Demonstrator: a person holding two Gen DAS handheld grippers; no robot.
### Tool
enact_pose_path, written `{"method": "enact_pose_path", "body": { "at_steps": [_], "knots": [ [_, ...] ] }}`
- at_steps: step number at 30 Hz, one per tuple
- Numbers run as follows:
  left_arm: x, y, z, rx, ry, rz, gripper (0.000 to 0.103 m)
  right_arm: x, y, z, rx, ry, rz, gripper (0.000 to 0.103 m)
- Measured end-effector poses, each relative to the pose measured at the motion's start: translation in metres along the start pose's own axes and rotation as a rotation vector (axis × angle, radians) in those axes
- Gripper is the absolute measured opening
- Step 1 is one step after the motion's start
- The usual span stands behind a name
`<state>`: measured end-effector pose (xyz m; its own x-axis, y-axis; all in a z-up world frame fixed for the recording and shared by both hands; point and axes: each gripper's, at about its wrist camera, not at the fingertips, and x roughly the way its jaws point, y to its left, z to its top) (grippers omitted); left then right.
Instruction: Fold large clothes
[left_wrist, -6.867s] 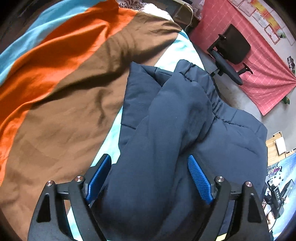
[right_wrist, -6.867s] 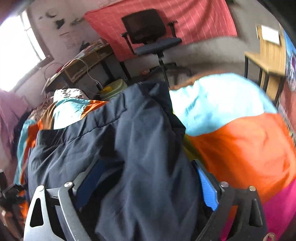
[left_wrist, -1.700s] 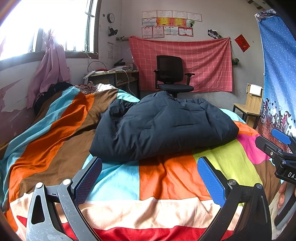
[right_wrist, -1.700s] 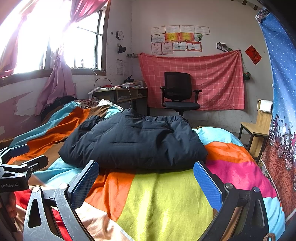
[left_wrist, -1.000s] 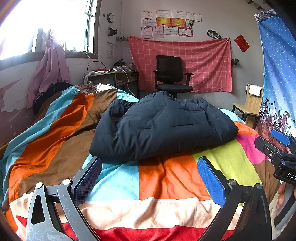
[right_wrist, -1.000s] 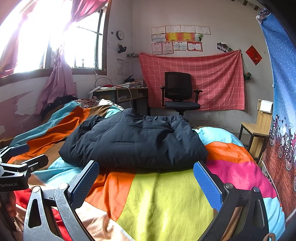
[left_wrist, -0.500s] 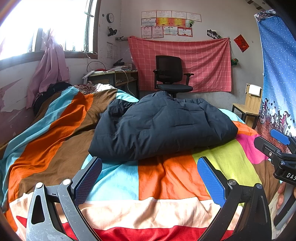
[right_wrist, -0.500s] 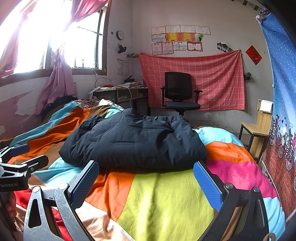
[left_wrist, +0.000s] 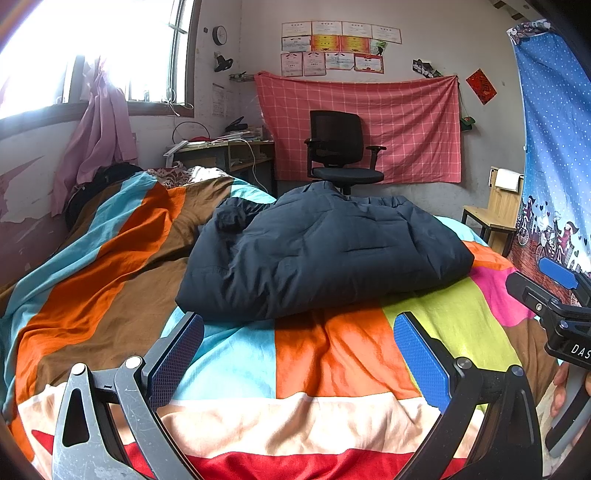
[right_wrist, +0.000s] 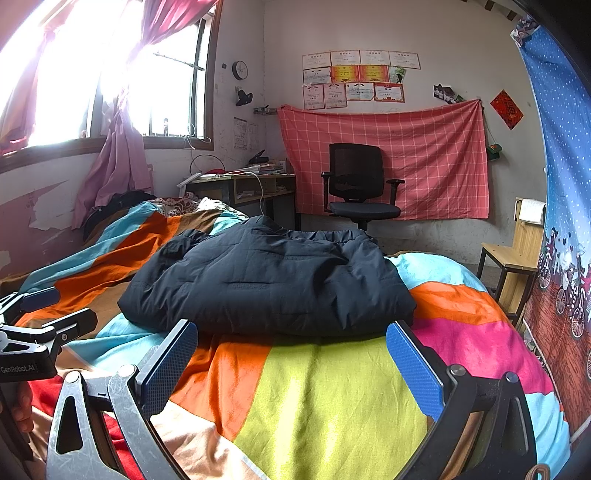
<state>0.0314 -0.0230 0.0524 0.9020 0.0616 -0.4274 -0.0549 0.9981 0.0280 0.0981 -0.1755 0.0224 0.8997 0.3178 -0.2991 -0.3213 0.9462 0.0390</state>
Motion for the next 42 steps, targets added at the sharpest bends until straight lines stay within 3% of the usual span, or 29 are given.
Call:
{"method": "enact_pose_path", "body": {
  "at_steps": [42],
  "knots": [
    [-0.0026,-0.001,-0.0001,0.0,0.001,-0.027,0.101,0.0003,0.0002,0.0001,0.002,0.0,-0.001,0.103]
  ]
}}
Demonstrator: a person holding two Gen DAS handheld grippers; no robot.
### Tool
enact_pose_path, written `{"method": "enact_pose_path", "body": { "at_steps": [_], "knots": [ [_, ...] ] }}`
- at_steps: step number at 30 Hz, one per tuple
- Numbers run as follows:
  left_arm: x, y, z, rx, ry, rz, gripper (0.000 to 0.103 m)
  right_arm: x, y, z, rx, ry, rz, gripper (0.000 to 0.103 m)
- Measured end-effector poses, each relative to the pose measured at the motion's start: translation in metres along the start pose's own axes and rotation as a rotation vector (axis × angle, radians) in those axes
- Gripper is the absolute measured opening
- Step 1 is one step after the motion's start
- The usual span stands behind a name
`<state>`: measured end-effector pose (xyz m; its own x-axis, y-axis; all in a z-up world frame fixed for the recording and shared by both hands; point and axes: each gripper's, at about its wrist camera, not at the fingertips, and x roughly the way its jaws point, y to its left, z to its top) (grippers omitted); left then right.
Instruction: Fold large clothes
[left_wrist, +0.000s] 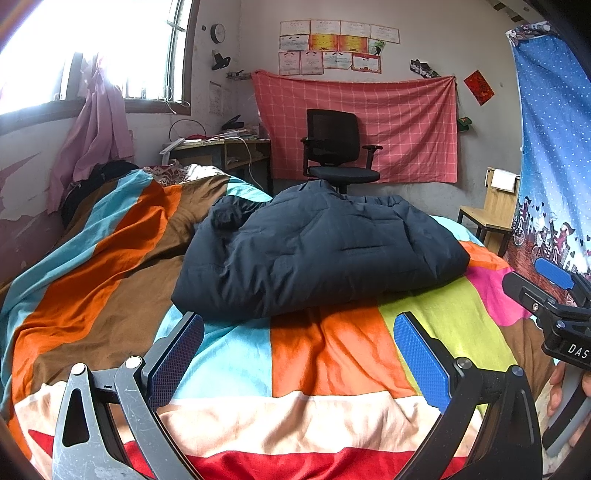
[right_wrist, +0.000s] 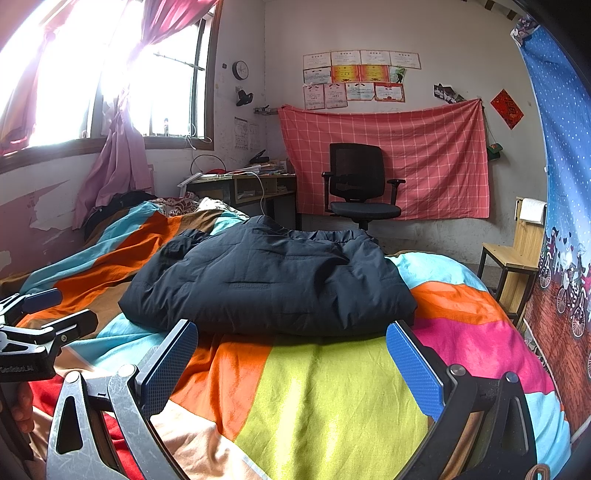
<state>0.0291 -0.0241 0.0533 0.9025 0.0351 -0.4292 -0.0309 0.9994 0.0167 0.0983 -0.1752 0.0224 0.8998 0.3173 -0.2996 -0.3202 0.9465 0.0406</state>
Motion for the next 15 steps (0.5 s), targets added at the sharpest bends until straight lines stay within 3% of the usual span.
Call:
{"method": "enact_pose_path", "body": {
  "at_steps": [15],
  "knots": [
    [-0.0031,0.0009,0.0007,-0.003,0.002,-0.002,0.101,-0.0001,0.0,0.0002,-0.001,0.002,0.0,0.103]
  ]
}}
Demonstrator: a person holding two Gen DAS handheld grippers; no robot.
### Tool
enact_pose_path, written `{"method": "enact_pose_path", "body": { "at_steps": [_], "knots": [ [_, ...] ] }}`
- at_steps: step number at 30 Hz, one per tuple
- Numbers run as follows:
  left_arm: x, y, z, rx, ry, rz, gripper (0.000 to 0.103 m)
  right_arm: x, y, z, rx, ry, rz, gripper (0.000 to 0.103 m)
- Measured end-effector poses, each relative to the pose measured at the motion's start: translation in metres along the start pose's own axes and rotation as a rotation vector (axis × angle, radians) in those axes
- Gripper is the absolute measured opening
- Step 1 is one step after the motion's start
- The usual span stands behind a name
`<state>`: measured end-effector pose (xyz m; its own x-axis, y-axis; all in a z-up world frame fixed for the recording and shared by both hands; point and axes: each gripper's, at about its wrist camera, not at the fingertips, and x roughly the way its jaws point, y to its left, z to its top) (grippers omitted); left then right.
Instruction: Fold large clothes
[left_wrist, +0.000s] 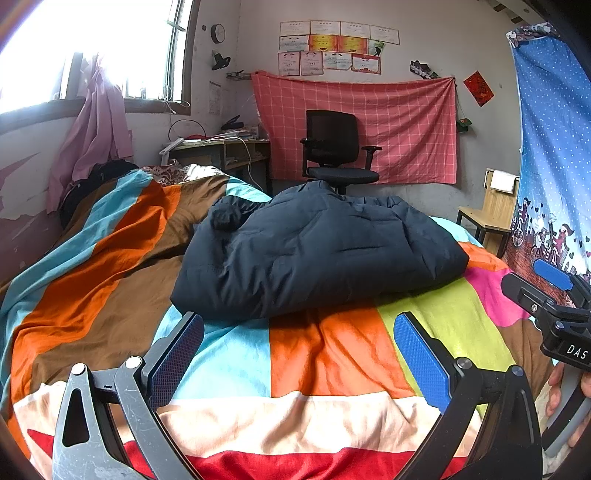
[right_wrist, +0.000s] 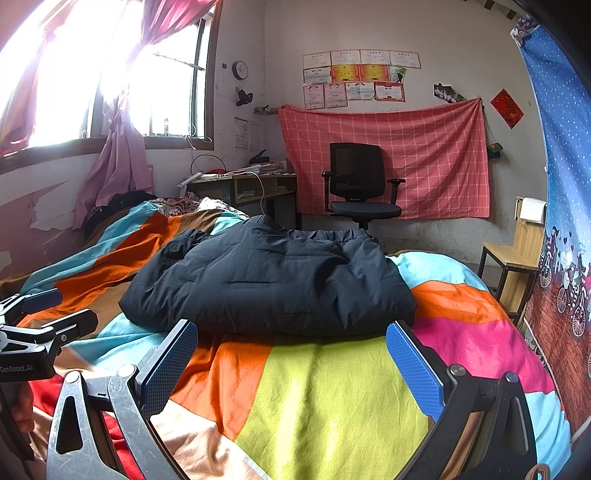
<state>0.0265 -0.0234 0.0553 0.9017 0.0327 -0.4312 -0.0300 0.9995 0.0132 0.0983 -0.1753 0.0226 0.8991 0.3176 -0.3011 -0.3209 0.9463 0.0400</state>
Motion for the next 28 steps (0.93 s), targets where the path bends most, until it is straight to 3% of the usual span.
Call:
{"method": "enact_pose_path", "body": {
  "at_steps": [28],
  "knots": [
    [0.007,0.014,-0.001,-0.018,0.028,0.02,0.101,0.0,0.002,0.0,0.0,0.001,0.0,0.103]
  ]
}}
